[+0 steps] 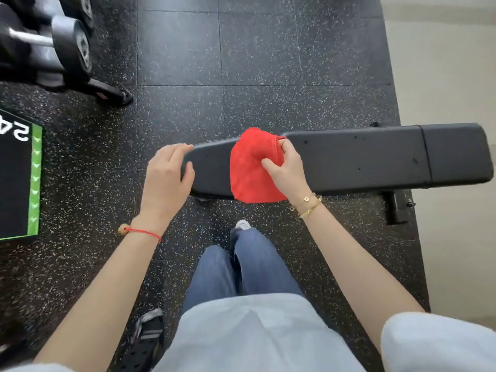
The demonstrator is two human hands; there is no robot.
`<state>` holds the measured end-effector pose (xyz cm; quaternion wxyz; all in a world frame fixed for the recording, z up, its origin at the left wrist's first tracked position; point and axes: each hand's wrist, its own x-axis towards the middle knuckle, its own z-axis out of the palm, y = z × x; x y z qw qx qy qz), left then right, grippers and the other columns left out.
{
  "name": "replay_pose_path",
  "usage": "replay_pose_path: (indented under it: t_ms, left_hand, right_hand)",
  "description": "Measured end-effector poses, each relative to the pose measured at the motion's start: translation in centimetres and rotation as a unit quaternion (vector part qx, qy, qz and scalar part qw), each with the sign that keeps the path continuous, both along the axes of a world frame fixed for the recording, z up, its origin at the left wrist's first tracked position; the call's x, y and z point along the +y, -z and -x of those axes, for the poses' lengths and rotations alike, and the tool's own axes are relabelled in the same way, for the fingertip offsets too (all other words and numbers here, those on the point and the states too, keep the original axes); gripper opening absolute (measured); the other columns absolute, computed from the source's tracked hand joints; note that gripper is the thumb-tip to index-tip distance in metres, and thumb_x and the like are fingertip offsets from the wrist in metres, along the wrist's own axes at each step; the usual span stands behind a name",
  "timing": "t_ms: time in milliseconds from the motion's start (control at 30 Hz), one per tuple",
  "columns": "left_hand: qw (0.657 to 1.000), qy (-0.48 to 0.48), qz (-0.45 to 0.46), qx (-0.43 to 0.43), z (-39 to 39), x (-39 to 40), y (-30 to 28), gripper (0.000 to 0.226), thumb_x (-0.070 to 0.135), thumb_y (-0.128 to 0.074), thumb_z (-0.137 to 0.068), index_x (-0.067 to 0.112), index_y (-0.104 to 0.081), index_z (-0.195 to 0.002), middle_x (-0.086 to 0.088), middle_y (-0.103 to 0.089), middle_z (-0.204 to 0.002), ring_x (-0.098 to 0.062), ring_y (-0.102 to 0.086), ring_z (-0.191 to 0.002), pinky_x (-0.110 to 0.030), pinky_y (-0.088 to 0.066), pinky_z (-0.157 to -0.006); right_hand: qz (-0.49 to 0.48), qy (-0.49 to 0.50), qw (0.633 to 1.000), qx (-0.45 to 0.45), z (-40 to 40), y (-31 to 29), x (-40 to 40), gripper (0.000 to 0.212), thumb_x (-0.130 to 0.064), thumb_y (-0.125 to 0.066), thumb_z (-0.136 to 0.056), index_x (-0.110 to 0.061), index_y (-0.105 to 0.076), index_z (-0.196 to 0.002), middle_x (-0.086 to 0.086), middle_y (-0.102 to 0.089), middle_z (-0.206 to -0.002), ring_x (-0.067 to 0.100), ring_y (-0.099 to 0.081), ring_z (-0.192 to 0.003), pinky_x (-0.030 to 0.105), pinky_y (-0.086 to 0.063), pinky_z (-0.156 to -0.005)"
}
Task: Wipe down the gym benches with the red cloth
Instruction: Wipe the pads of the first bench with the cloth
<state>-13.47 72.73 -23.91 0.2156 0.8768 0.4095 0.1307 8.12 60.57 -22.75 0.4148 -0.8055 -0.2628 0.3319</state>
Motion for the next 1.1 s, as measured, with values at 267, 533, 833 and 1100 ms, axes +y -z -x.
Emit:
replay_pose_path:
  t_ms: [267,533,833,1100]
  left_hand:
    - [1.0,-0.012,-0.022,0.013,-1.0,1.4,15.2,0.037,0.008,-0.055,-0.091,0.007,-0.059,-0.128,-0.009,-0.06,-0.13,-0.027,-0.052,-0.125,-0.042,-0.04,-0.108]
    - [0.997,-0.016,-0.071,0.0,-2.1,3.5,27.3,0.039,0.012,-0.055,-0.093,0.007,-0.056,-0.132,-0.009,-0.057,-0.135,-0.028,-0.048,-0.13,-0.043,-0.037,-0.111]
    - [0.987,-0.035,-0.153,-0.045,-1.7,4.5,33.2,0.037,0.017,-0.052,-0.096,0.004,-0.058,-0.131,-0.012,-0.057,-0.136,-0.03,-0.049,-0.13,-0.043,-0.037,-0.111]
    - [0.988,-0.03,-0.149,-0.021,-1.6,4.9,33.7,0.04,0.02,-0.052,-0.096,0.005,-0.056,-0.133,-0.013,-0.052,-0.142,-0.033,-0.045,-0.133,-0.047,-0.032,-0.114]
  right_hand:
    - [-0.042,-0.076,0.996,-0.018,-0.7,14.7,5.1,0.026,-0.004,-0.064,-0.078,-0.001,-0.055,-0.103,0.016,-0.066,-0.1,0.03,-0.062,-0.094,0.047,-0.047,-0.091]
    - [-0.104,-0.137,0.976,-0.131,-2.0,25.7,6.6,0.036,-0.004,-0.069,-0.075,-0.007,-0.046,-0.103,-0.001,-0.054,-0.096,0.015,-0.054,-0.09,0.035,-0.043,-0.089]
    - [-0.034,-0.276,0.831,-0.482,-2.0,30.9,7.6,0.056,-0.054,-0.046,-0.09,-0.034,-0.042,-0.142,0.0,-0.027,-0.157,0.033,-0.014,-0.147,0.056,-0.01,-0.117]
    - [0.057,-0.298,0.813,-0.497,1.1,32.9,4.8,0.064,-0.055,-0.032,-0.09,-0.041,-0.017,-0.151,-0.003,-0.01,-0.162,0.027,-0.014,-0.148,0.047,-0.01,-0.12]
